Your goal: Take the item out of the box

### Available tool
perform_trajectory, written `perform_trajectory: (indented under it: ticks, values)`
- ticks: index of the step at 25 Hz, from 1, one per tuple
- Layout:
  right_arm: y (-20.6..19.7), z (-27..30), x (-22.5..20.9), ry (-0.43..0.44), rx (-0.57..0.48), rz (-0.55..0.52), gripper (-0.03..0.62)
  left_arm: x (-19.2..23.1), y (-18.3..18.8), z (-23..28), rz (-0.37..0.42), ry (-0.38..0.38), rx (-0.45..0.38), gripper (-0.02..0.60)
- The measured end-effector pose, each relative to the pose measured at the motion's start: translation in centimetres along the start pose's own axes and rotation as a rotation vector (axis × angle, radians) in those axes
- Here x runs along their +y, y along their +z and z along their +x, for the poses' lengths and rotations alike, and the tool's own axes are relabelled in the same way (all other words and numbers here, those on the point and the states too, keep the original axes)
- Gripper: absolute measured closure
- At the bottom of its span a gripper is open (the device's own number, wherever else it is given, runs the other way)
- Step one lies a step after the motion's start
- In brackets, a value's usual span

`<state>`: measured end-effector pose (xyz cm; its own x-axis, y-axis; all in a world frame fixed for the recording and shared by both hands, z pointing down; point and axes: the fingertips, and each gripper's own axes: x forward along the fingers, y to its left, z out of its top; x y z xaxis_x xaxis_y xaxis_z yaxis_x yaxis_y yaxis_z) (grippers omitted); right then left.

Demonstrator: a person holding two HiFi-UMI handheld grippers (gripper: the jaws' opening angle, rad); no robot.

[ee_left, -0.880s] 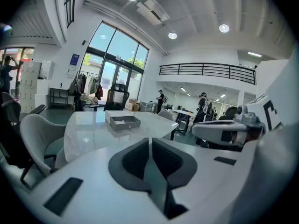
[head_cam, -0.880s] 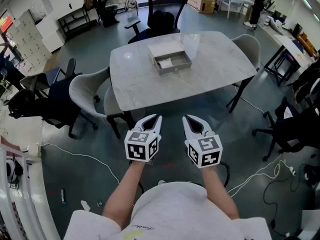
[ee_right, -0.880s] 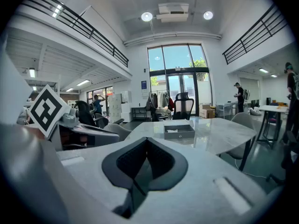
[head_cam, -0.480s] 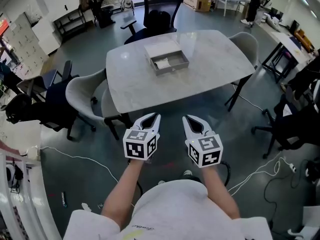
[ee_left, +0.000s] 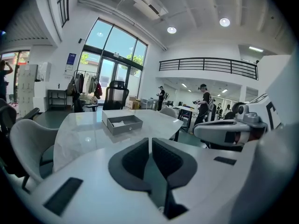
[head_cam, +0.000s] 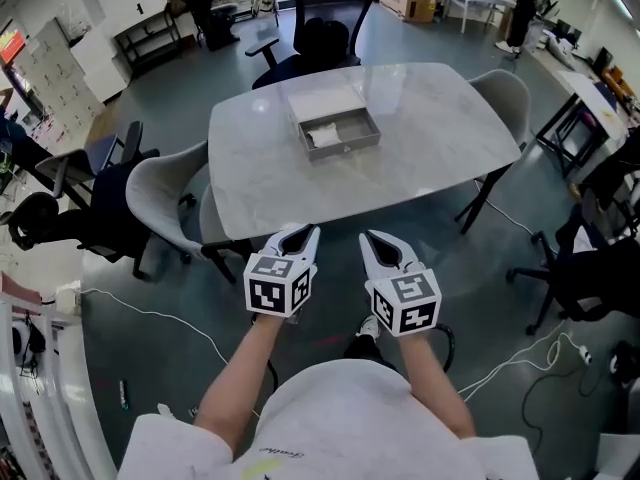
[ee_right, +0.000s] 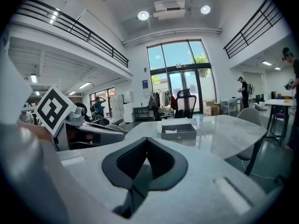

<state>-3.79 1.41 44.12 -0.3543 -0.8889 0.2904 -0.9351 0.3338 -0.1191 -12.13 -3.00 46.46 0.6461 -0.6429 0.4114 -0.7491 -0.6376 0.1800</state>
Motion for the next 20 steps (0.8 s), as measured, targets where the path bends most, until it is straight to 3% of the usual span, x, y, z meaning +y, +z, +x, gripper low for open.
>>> perform_trajectory:
  ticks: [15,20]
  values:
    - [3.1,6.2,-9.9,0.081,-0.005,0.025,0.589,1.1,4.4,10.3,-0.023,0.077,0.043,0.555]
    - [3.9,7.2,-13.3,0.109,-0.013,0.043,0.589,0.3,5.4,13.3,0.001,0.103,0.056,0.555]
